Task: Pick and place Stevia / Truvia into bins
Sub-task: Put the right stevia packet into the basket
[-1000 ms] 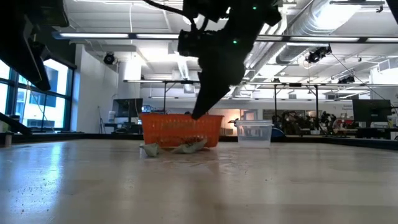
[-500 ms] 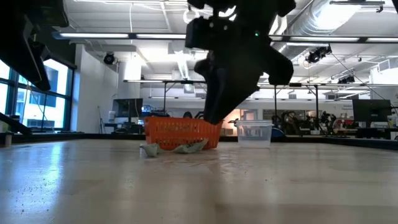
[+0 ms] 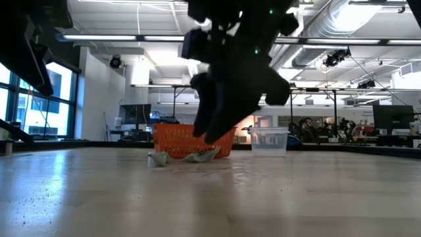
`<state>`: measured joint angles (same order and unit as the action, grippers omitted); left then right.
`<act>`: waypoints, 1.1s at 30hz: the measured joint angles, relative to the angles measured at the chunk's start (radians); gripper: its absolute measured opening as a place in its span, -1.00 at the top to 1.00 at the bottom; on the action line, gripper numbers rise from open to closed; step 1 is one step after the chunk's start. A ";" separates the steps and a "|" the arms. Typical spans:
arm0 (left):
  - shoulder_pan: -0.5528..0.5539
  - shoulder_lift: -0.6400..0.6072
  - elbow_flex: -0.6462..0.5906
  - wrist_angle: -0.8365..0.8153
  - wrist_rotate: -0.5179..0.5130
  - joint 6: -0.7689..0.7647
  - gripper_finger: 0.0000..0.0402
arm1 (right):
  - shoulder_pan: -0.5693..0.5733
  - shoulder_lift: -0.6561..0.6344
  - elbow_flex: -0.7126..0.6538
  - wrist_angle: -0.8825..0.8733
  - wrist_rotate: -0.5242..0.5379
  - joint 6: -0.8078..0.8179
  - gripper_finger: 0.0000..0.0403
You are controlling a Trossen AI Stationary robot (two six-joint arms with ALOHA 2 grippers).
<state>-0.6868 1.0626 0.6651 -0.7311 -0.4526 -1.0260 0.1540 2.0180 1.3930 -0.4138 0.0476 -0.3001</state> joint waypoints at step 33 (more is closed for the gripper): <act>0.000 0.000 0.000 -0.004 -0.003 -0.004 -0.11 | -0.056 0.074 0.004 -0.101 0.005 0.125 0.92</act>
<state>-0.6868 1.0626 0.6651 -0.7355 -0.4557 -1.0302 0.0976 2.0917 1.3966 -0.5151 0.0530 -0.1754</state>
